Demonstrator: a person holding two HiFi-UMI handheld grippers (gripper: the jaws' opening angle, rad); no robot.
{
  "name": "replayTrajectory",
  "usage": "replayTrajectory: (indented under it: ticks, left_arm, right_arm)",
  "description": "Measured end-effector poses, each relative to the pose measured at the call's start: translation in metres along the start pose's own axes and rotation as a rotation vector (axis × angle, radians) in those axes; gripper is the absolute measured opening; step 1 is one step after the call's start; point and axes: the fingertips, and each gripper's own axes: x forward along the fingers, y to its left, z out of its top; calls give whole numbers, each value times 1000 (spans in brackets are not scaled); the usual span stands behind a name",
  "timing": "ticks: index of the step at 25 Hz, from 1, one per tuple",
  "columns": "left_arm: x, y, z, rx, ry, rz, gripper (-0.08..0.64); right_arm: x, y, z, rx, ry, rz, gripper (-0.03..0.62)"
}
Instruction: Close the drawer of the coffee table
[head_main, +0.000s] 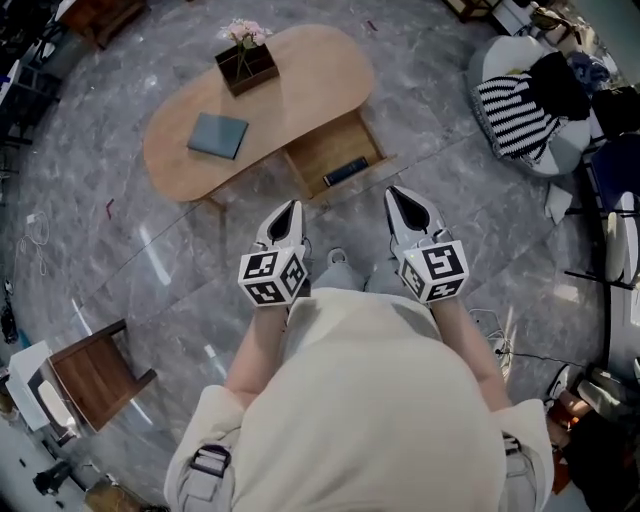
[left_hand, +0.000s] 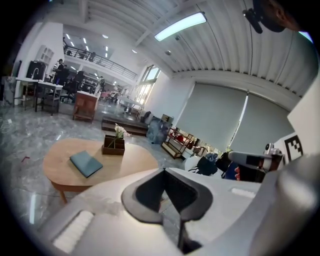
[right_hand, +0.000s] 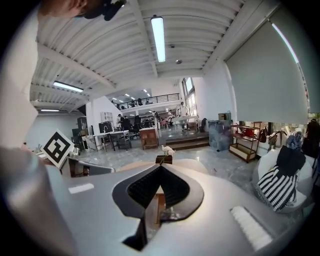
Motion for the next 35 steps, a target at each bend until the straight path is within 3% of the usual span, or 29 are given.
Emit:
replayTrajectory:
  ticks: [5,20,28,35]
  left_arm:
    - [4,14,-1,-16,-2,64,0]
    - [77,20,-26,-164,-1,286,1]
    - [116,39,-61,-206,47,368,0]
    - [147,69,-119,-210,148,420,2]
  right_arm:
    - [14,-18,-6,8,20,24,2]
    - [96,-130,-19,-60,164,194,2]
    - [132,-185,-64,-52,268,230,2]
    - [171,-224,-129,-66,392,245,10]
